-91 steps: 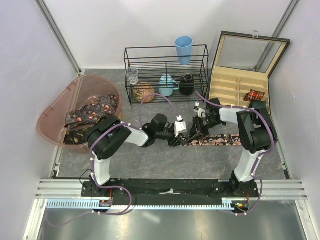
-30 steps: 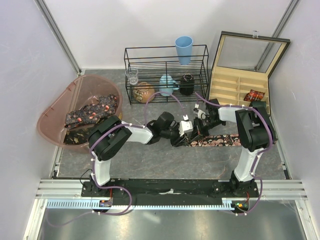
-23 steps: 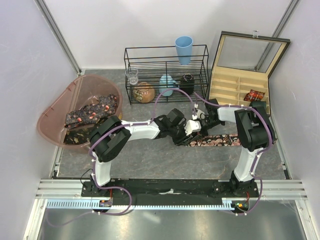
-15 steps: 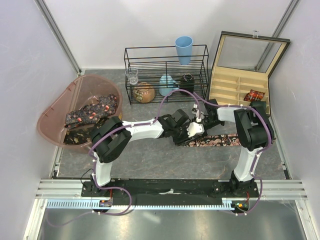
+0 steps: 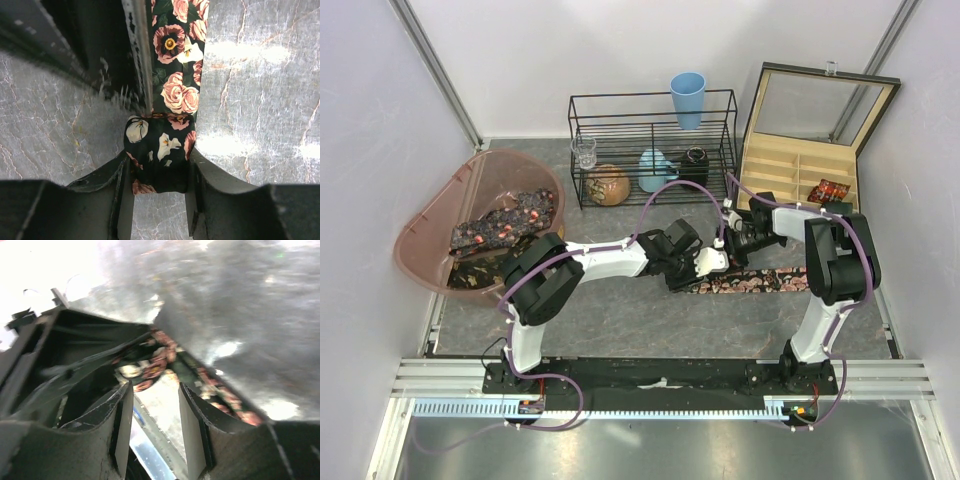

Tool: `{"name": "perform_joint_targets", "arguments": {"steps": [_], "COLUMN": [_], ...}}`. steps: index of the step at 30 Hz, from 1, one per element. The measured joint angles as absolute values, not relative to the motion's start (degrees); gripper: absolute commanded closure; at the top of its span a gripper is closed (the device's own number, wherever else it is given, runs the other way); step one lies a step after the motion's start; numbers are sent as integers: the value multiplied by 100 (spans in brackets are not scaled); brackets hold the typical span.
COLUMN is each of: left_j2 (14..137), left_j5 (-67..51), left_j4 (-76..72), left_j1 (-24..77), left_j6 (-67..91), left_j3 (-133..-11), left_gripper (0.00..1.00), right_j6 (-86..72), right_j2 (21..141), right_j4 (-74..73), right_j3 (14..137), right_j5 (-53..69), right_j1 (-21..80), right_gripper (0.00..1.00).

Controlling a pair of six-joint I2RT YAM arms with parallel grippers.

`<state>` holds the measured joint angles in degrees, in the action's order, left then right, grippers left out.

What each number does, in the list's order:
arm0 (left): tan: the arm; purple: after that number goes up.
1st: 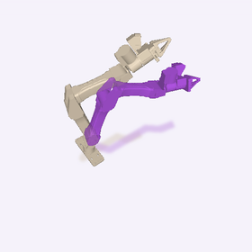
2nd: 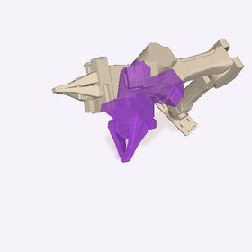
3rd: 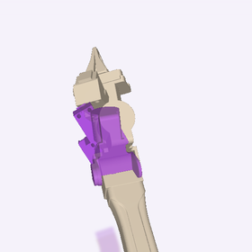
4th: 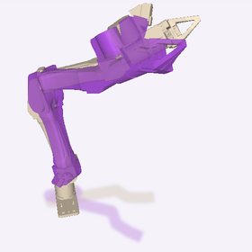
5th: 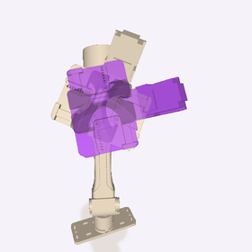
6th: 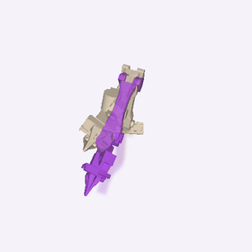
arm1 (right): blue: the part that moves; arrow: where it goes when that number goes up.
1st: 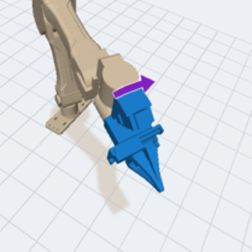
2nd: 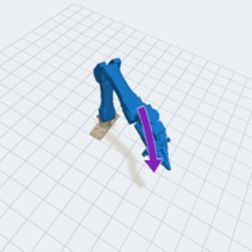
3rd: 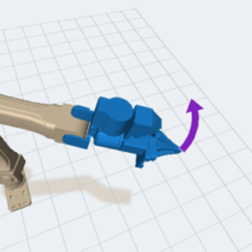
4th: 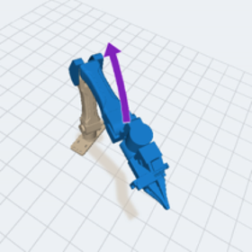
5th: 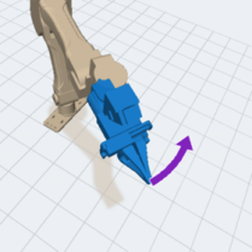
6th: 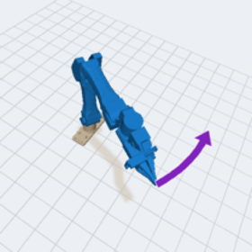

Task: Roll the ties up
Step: Roll the tie at the center of the board.

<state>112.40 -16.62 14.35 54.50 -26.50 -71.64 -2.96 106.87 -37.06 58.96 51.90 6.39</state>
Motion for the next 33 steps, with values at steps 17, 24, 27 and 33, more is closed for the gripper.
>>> {"name": "perform_joint_targets", "arguments": {"steps": [17, 24, 27, 33], "left_j2": [11273, 11290, 11290, 11290], "left_j5": [-1693, -1704, -1706, -1778], "left_j4": [1498, 1516, 1518, 1494], "left_j1": [5450, 5450, 5450, 5439], "left_j6": [-2718, -2718, -2718, -2714], "left_j3": [-7218, -7244, -7244, -7242], "left_gripper": [82, 82, 73, 47], "right_j6": [-211, -207, -222, -366], "right_j2": [10602, 10678, 10678, 10678], "right_j4": [-3524, -3452, -3454, -3457], "right_j3": [5885, 5852, 5852, 5854], "right_j5": [5658, 5448, 5347, 5041], "right_j1": [1157, 1205, 1205, 1234], "right_gripper": [68, 100, 100, 100]}}
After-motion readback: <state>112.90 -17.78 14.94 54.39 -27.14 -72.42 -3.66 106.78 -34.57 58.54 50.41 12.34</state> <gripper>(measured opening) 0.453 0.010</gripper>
